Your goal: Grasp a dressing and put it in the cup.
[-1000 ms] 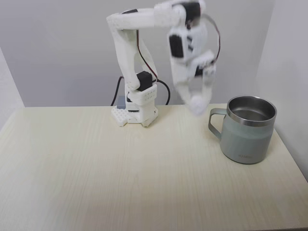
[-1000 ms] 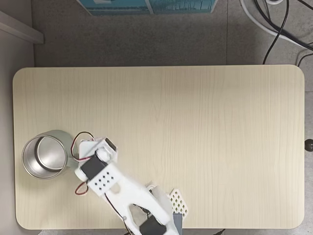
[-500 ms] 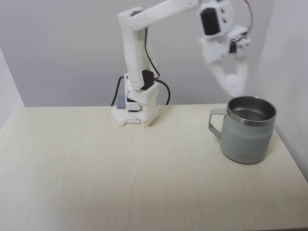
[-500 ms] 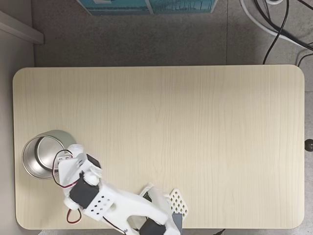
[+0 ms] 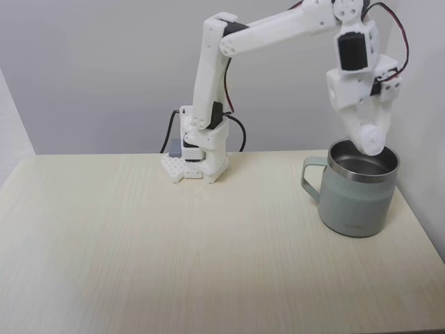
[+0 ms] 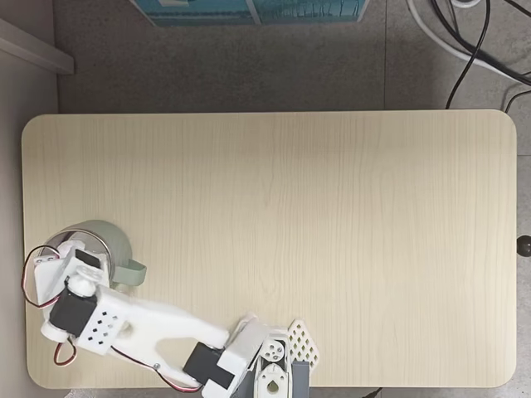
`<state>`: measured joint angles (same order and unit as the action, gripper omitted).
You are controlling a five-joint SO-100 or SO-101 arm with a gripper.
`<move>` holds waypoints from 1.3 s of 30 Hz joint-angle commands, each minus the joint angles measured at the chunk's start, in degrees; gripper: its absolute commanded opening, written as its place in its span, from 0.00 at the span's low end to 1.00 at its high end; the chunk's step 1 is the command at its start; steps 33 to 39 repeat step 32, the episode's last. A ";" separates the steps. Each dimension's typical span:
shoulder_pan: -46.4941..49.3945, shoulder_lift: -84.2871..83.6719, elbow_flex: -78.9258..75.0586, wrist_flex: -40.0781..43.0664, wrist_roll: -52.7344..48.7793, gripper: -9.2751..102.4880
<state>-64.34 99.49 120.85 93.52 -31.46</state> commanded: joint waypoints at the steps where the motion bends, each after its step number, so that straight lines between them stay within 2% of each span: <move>1: -0.62 -0.18 2.90 -0.09 0.79 0.17; 5: -0.97 -0.18 2.99 0.18 1.14 0.23; 39: -2.90 -0.44 8.79 1.93 2.11 0.23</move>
